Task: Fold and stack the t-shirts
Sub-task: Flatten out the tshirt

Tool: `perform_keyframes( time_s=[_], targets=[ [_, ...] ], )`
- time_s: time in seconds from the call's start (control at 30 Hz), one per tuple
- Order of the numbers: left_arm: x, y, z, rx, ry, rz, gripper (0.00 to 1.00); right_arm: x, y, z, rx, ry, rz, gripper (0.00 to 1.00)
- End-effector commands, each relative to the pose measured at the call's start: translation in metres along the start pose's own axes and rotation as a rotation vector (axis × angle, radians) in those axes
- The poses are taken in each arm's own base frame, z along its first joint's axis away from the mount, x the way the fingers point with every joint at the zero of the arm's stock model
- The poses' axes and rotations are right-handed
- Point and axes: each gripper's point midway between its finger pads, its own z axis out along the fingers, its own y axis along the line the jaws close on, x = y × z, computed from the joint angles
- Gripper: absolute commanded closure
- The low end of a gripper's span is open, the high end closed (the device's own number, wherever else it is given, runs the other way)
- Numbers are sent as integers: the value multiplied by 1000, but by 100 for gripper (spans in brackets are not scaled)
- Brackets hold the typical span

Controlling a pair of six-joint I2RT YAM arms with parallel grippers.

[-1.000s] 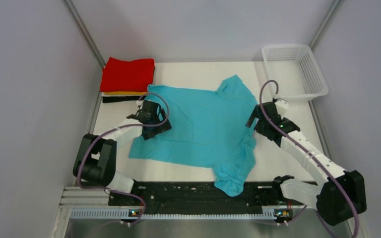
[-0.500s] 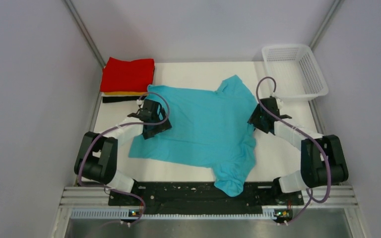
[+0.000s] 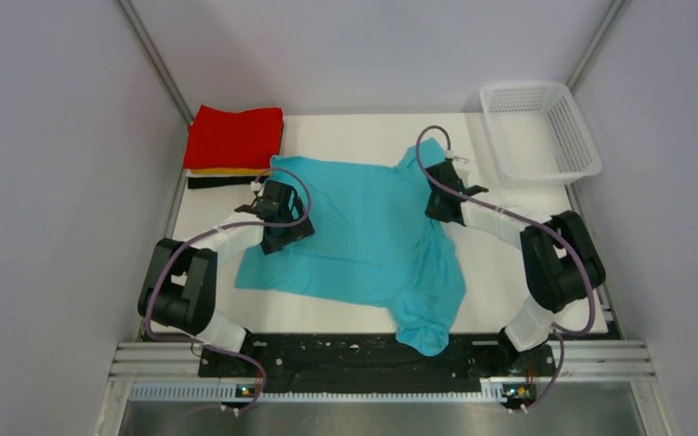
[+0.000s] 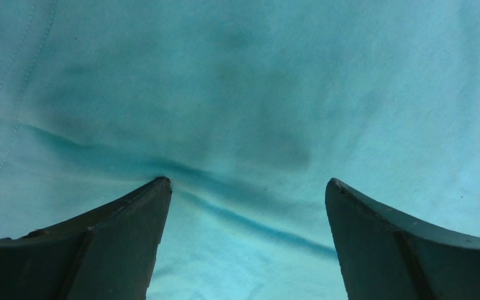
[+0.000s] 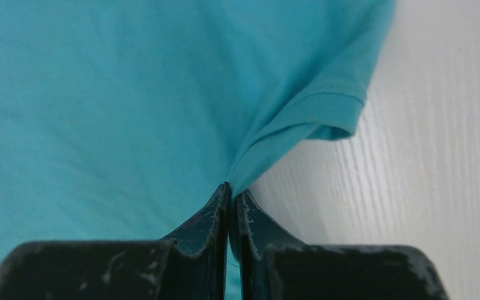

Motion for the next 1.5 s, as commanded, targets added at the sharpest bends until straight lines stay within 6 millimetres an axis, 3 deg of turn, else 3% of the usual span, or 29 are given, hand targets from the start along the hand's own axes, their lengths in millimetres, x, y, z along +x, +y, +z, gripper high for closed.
perform_keyframes(
  time_s=[0.0, 0.13, 0.2, 0.23, 0.3, 0.43, 0.53, 0.73, 1.0, 1.17, 1.23, 1.3, 1.47],
  targets=[
    [11, 16, 10, -70, 34, 10, 1, 3, 12, 7, 154, -10, -140, 90],
    [11, 18, 9, -82, 38, 14, 1, 28, 19, 31, 181, 83, -189, 79],
    [10, 20, 9, -94, 36, 17, 1, 38, 15, 40, 200, 107, -189, 67],
    [9, 20, 8, -97, 32, 17, 1, 41, 14, 42, 206, 112, -184, 52],
    [9, 22, 8, -103, 30, 19, 1, 47, 11, 45, 195, 119, -170, 35],
    [9, 22, 8, -107, 30, 21, 1, 49, 7, 42, 99, 126, -87, 20],
    [8, 24, 8, -118, 27, 23, 1, 48, -16, 41, 70, 128, 17, 14],
    [5, 32, 9, -155, 15, 14, 1, 27, -77, 32, 117, 98, 169, 8],
    [10, 39, 14, -175, 46, -5, 1, 28, -124, 5, 205, 102, 189, 5],
    [10, 41, 13, -178, 45, -11, 1, 34, -155, -1, 250, 104, 259, 3],
    [9, 40, 12, -169, 46, -13, 1, 33, -157, -2, 241, 98, 271, 3],
    [11, 37, 12, -155, 50, -15, 1, 23, -146, -4, 169, 57, 263, 3],
    [9, 31, 11, -126, 51, -17, 1, -11, -99, -18, -111, -46, 228, 2]
  ],
)
